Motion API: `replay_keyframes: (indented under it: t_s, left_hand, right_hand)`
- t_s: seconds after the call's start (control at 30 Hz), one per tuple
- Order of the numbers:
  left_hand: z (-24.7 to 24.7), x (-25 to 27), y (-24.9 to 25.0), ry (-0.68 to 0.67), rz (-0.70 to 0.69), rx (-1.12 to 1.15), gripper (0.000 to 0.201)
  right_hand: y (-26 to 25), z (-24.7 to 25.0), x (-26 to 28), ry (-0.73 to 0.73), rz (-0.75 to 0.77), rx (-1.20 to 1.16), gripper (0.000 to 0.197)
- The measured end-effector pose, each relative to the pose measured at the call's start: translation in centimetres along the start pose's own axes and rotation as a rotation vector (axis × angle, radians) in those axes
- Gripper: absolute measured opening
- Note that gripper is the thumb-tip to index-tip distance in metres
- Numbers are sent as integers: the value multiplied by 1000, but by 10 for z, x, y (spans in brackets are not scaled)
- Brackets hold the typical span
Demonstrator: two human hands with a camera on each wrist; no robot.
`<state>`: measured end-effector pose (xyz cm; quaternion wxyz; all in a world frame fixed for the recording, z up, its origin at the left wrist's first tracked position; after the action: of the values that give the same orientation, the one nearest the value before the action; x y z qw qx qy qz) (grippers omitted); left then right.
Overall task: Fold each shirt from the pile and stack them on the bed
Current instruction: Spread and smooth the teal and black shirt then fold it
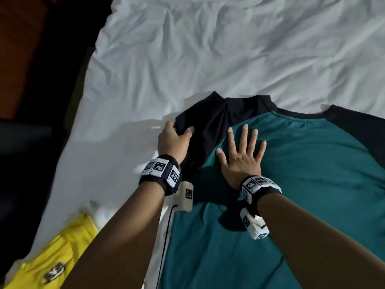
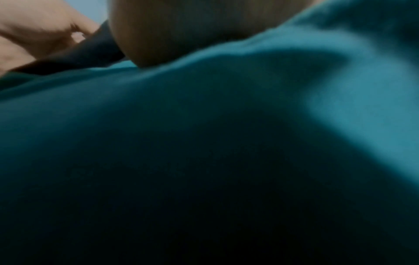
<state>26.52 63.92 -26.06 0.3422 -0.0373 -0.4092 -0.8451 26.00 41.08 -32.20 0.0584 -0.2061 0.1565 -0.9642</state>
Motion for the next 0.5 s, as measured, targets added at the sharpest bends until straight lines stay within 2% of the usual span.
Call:
replay_keyframes:
  t_s: [0.1, 0.23, 0.3, 0.4, 0.47, 0.5]
  left_hand:
    - [18, -1, -9, 137, -1, 123, 23]
    - [62, 3, -53, 329, 83, 287, 15]
    - [78, 8, -84, 343, 172, 331, 18]
    - [78, 15, -109, 158, 321, 520, 26]
    - [72, 17, -105, 11, 388, 613, 46]
    - [71, 16, -99, -49, 400, 585, 56]
  right_hand:
    - [1, -3, -2, -35, -16, -3, 71]
    - [1, -3, -2, -22, -32, 7, 72]
    - [1, -4, -2, -17, -34, 6, 72]
    - [1, -4, -1, -1, -30, 9, 72]
    - [0, -4, -2, 4, -29, 8, 72]
    - [0, -4, -2, 6, -30, 6, 72]
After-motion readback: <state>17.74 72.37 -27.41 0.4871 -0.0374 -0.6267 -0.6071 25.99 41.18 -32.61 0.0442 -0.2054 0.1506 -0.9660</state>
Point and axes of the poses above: each hand's wrist, its own x-axis away from the middle knuckle, its own z-axis out of the back of the hand, y = z × x, the point moved 9 cm from there along -x, towards the middle knuckle, and after that the axes turned 3 degrees about -x, right-handed, at the moved point
